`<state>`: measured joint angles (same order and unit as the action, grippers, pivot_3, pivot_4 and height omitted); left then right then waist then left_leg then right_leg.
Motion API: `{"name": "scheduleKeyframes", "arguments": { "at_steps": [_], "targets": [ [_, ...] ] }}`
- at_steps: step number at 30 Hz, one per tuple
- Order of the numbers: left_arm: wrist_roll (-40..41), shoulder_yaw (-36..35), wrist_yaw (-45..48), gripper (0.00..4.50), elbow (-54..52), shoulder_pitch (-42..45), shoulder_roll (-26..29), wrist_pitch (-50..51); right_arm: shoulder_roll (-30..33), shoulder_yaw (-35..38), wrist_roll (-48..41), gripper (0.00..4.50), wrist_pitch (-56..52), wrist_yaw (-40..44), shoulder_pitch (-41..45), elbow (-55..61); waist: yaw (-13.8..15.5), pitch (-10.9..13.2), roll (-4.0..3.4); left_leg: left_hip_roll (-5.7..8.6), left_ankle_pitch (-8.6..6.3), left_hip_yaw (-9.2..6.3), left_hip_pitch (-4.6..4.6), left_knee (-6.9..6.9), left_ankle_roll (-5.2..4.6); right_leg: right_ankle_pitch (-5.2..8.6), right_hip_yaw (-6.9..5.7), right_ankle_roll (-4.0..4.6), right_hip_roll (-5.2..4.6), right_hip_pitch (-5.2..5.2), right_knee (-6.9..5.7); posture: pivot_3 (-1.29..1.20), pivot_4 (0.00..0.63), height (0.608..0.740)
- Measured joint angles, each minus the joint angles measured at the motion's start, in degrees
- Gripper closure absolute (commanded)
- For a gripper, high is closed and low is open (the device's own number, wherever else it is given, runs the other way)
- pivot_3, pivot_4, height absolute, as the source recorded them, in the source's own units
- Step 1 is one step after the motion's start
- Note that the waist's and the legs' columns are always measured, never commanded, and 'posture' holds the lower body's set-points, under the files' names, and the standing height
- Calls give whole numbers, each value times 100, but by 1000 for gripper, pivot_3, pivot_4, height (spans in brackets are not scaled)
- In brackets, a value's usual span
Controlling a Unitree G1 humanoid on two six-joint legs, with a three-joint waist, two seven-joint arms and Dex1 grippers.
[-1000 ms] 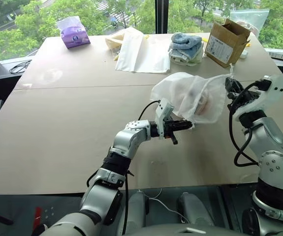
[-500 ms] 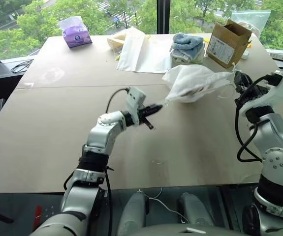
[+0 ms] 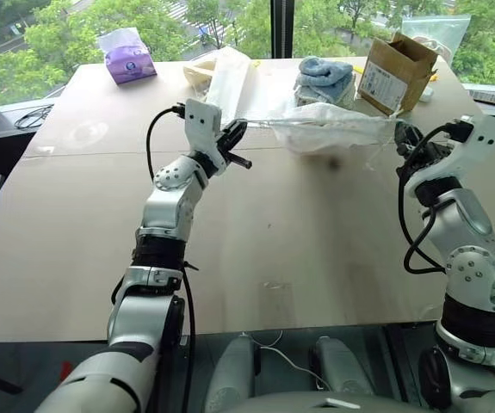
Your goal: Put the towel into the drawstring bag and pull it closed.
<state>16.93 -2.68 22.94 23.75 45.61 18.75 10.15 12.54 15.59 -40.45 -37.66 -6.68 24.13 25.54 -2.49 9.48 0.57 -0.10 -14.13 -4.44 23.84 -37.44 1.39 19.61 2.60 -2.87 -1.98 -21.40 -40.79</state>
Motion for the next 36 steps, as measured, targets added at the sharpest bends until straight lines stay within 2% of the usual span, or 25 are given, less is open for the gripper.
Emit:
{"name": "scheduleKeyframes", "arguments": {
  "at_steps": [9,14,22,23,24,25,30,36],
  "targets": [
    [-55,-11,-439,4488,280,89,23,-172,27,-88,25,4500,-47,-126,-128,-26,0,0,0,0,0,1,2,0,0,0,1,0,0,-3,0,0,150,740],
    [-7,-12,-438,4488,262,-32,-7,-56,387,-279,-36,4500,-252,141,-436,188,-8,0,0,0,0,1,2,1,0,0,1,0,1,-3,0,0,150,740],
    [122,41,36,4488,-537,-908,49,594,758,-503,-82,4500,-744,510,-1237,512,3,0,0,-1,0,1,2,-1,0,0,2,0,1,-2,1,0,150,740],
    [121,57,87,4500,-671,-986,49,688,796,-501,-65,3854,-769,527,-1275,512,7,0,0,-1,0,0,2,-1,0,0,2,0,1,-2,0,0,150,740],
    [122,63,112,4500,-765,-1027,47,749,857,-470,-67,3621,-804,563,-1316,522,10,0,0,-1,0,-1,2,-3,0,0,1,0,1,-1,-1,0,150,740],
    [121,58,118,4500,-833,-1047,48,813,912,-404,-87,3201,-838,611,-1373,529,16,0,1,-1,0,-3,1,-4,0,0,-2,0,1,2,-1,0,150,740],
    [117,54,174,4500,-1030,-1210,38,1018,1378,-303,-118,661,-867,1068,-1877,808,11,0,1,-1,-1,-2,0,-4,-1,0,-1,0,3,5,1,0,150,740],
    [103,51,213,4500,-1045,-1201,-3,1066,1854,83,-534,661,-864,1777,-2364,1218,20,0,2,-1,-13,-3,-4,-6,-22,0,-2,0,3,10,1,0,150,740]
  ]
}}
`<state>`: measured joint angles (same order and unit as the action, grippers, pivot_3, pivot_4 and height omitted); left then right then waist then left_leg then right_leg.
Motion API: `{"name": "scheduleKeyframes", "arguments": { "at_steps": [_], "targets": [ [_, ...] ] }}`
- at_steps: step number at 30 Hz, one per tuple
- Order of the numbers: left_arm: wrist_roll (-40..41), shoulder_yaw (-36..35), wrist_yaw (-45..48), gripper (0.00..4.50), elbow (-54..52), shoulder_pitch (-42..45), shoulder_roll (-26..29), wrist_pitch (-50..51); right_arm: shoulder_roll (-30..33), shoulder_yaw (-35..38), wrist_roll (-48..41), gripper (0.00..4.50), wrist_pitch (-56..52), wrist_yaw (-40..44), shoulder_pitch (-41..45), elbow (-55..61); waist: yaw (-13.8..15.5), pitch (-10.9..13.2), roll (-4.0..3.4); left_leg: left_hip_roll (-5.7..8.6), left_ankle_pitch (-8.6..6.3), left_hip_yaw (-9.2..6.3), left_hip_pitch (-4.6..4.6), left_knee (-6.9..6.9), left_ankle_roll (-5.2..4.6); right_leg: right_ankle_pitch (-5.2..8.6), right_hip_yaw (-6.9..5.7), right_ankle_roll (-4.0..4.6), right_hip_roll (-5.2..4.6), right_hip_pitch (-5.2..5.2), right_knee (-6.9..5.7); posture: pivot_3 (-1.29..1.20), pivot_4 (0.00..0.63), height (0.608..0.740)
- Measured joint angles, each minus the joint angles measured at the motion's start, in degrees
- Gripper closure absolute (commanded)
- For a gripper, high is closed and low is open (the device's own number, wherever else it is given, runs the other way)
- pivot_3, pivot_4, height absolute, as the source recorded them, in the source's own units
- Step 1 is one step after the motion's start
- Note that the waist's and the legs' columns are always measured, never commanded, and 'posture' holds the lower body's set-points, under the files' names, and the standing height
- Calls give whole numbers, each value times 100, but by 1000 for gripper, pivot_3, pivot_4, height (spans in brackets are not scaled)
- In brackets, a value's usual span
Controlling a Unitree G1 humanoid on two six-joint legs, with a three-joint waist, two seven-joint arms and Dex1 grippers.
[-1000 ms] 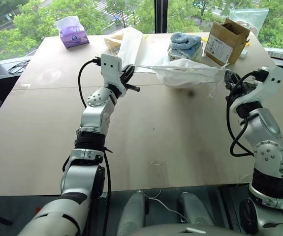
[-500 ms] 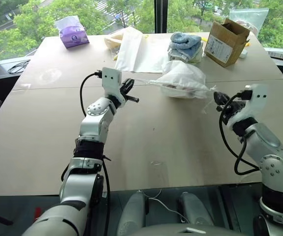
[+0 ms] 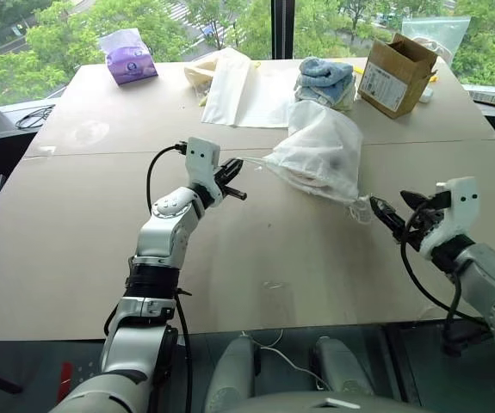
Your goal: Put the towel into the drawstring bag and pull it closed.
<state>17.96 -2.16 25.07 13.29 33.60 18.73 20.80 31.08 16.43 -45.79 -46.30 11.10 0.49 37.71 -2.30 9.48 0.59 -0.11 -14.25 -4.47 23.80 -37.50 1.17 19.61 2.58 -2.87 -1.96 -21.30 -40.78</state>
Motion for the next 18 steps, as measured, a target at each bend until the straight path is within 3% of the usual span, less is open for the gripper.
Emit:
{"name": "scheduleKeyframes", "arguments": {
  "at_steps": [5,12,18],
  "targets": [
    [-43,-14,11,4500,2,12,-9,6,501,-40,89,661,18,582,-560,165,9,0,4,1,0,-3,0,-3,-1,0,-4,0,-1,6,5,0,150,740],
    [-52,-15,5,4500,2,31,-73,18,564,-1332,1705,661,806,784,-444,-779,1,-2,8,1,1,-4,-5,-17,1,0,-5,0,4,10,0,0,150,740],
    [-55,-56,-40,4500,2,32,-73,30,463,-1573,2524,661,1630,998,-150,-1492,4,-2,8,1,12,-6,-4,-22,20,0,-6,0,2,12,0,0,150,740]
  ]
}}
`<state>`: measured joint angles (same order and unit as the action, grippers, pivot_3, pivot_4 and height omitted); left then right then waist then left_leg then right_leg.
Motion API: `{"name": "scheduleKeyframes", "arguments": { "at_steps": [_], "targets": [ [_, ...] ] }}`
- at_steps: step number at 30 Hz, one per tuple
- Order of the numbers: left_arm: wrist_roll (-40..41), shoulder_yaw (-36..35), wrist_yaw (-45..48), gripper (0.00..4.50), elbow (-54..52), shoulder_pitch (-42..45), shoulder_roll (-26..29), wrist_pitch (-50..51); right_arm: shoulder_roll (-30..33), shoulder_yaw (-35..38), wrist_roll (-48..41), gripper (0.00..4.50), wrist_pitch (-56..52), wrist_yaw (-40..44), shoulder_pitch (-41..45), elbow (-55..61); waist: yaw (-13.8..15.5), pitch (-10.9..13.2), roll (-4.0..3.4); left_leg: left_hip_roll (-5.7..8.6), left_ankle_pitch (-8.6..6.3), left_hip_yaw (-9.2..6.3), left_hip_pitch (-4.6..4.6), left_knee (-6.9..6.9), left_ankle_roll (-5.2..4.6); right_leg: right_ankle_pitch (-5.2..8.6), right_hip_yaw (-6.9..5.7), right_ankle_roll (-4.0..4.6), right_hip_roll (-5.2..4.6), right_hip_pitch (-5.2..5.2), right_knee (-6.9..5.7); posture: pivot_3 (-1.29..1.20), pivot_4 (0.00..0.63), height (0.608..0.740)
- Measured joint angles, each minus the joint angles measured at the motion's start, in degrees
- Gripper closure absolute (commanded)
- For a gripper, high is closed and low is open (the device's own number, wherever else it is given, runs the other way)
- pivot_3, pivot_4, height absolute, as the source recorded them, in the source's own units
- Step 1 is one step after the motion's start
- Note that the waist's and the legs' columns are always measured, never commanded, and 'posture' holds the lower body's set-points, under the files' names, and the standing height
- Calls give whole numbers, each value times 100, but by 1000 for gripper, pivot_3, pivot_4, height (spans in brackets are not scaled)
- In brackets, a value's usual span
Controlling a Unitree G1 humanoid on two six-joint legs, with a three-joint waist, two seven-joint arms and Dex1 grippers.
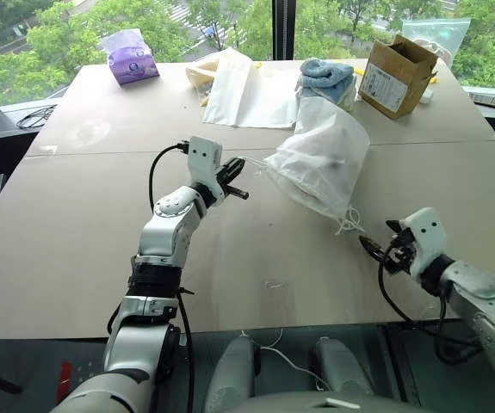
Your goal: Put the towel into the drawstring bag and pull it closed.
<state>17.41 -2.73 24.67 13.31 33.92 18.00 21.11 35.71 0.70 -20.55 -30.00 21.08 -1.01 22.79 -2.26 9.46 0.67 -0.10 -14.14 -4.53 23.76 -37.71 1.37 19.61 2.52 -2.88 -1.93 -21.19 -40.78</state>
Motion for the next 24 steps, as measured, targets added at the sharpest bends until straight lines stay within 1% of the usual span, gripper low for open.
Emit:
{"name": "scheduleKeyframes", "arguments": {
  "at_steps": [1,4,5,7,8,10,11,22,24],
  "targets": [
    [0,-20,-11,4500,0,0,0,4,-66,-1,63,661,125,14,63,-105,-4,0,0,-1,0,-2,0,0,1,0,-1,0,1,0,-1,0,150,740],
    [1,-27,-18,4500,0,1,-3,16,-165,-7,263,1479,425,103,193,-277,0,0,0,-1,0,-3,1,0,1,0,-2,0,0,0,-1,0,150,740],
    [1,-32,-19,4500,0,1,-4,25,-205,-9,343,1885,517,115,205,-322,3,0,0,0,0,-3,2,0,1,0,-2,0,-1,0,-1,0,150,740],
    [1,-75,-32,4500,0,0,-5,51,-362,-34,458,2873,665,117,222,-387,4,0,0,0,1,-3,2,0,1,0,-2,0,-2,0,-1,0,150,740],
    [1,-88,-44,4500,0,1,-5,56,-408,-35,476,3225,692,115,233,-396,3,0,0,-1,1,-4,2,0,1,0,-2,0,-1,0,-1,0,150,740],
    [0,-119,-67,4500,0,1,-13,67,-548,-43,556,4170,812,119,282,-416,-2,0,0,-1,1,-3,1,0,1,0,-1,0,-1,0,-2,0,150,740],
    [0,-123,-67,4500,0,0,-13,72,-575,-72,592,4464,829,129,298,-416,-2,0,0,-1,1,-4,1,-1,1,0,-2,0,-1,0,-2,0,150,740],
    [-30,-127,-68,4500,0,3,-40,93,-788,-451,1217,4464,1153,238,429,-526,-4,0,0,0,1,-5,0,-3,2,0,-3,0,-1,0,-3,0,150,740],
    [-35,-127,-68,4500,0,3,-46,94,-788,-500,1390,3889,1287,231,446,-573,0,0,0,0,1,-6,1,-3,2,0,-3,0,-1,0,-3,0,150,740]
  ]
}}
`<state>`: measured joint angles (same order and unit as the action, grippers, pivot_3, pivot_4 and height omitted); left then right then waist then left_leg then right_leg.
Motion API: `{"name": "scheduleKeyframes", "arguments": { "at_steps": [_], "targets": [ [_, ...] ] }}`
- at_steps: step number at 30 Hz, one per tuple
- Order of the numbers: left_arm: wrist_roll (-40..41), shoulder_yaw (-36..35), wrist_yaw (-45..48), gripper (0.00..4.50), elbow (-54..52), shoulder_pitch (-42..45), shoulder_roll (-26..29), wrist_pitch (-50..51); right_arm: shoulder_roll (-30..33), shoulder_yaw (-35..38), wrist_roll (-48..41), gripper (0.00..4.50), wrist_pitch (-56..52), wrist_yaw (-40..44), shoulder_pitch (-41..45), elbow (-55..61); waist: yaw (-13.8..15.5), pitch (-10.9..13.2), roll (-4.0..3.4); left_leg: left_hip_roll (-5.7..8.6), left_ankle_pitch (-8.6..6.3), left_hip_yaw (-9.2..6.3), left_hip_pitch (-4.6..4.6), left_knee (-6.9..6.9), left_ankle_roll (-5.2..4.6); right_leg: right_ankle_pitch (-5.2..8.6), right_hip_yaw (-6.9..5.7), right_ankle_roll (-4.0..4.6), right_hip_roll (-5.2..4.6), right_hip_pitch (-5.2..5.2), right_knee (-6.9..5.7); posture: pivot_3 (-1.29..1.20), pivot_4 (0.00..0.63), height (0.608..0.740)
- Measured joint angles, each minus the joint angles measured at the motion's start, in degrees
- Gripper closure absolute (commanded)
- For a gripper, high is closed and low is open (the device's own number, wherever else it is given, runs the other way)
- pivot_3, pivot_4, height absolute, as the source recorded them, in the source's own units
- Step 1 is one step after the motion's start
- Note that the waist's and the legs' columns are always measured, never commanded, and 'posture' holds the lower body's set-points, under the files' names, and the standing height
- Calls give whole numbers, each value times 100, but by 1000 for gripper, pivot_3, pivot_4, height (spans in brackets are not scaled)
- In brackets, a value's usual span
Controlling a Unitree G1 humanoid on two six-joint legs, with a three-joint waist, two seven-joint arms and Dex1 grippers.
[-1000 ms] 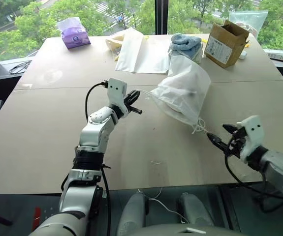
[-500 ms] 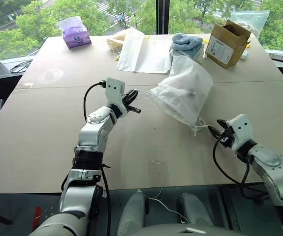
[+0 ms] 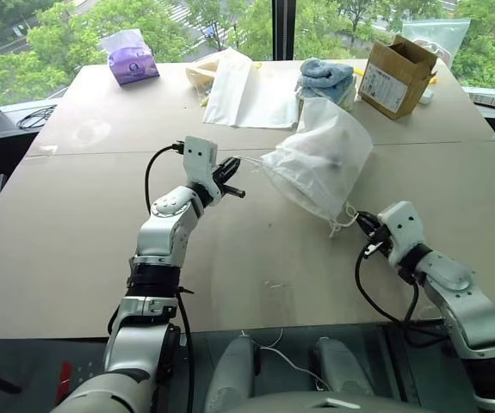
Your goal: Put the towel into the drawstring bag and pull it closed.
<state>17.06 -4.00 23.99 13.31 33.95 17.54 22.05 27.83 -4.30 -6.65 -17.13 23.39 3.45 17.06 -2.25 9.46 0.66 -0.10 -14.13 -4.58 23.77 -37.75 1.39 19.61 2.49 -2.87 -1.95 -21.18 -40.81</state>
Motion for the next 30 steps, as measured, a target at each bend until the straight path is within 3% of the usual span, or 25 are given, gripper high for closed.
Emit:
{"name": "scheduleKeyframes", "arguments": {
  "at_steps": [1,2,4,6,14,16,20,27,30],
  "targets": [
    [-2,-1,0,4500,0,0,0,1,0,0,21,3695,-3,13,0,-1,1,0,0,0,0,-1,1,0,0,0,-1,0,0,0,0,0,150,740],
    [-3,-1,-1,4500,0,0,-4,4,1,4,0,3063,-40,76,-2,-2,1,0,0,0,0,-1,1,0,0,0,-1,0,0,0,0,0,150,740],
    [-3,-1,-1,4500,0,0,-9,5,2,3,-6,2479,-49,118,-14,-1,2,0,0,0,0,-1,1,0,0,0,-1,0,0,0,0,0,150,740],
    [-4,-1,-1,4500,0,0,-13,7,-1,3,153,1562,-13,50,-37,-5,1,0,0,0,0,0,1,-1,0,0,0,0,0,0,-1,0,150,740],
    [-6,-2,-1,4500,0,60,-25,7,-340,40,375,1562,263,-191,79,-170,-5,0,0,0,0,0,0,-2,0,0,1,0,0,0,-2,0,150,740],
    [-7,-2,-1,4500,0,60,-26,7,-445,62,397,2358,361,-279,136,-222,-3,0,0,0,0,0,0,-2,0,0,0,0,0,0,-2,0,150,740],
    [-8,-2,-1,4500,0,62,-26,7,-523,134,399,4408,505,-364,161,-255,0,0,0,0,0,0,0,-2,0,0,0,0,-1,0,-2,0,150,740],
    [-9,-2,0,4500,0,61,-24,6,-602,244,463,4468,741,-465,175,-411,-3,0,0,0,0,0,0,-2,0,0,0,0,0,0,-3,0,150,740],
    [-14,-8,-1,4500,2,63,-22,-12,-765,521,676,4468,989,-976,410,-588,-9,0,0,0,1,2,-1,-3,1,0,2,0,0,-1,-4,0,150,740]
  ]
}}
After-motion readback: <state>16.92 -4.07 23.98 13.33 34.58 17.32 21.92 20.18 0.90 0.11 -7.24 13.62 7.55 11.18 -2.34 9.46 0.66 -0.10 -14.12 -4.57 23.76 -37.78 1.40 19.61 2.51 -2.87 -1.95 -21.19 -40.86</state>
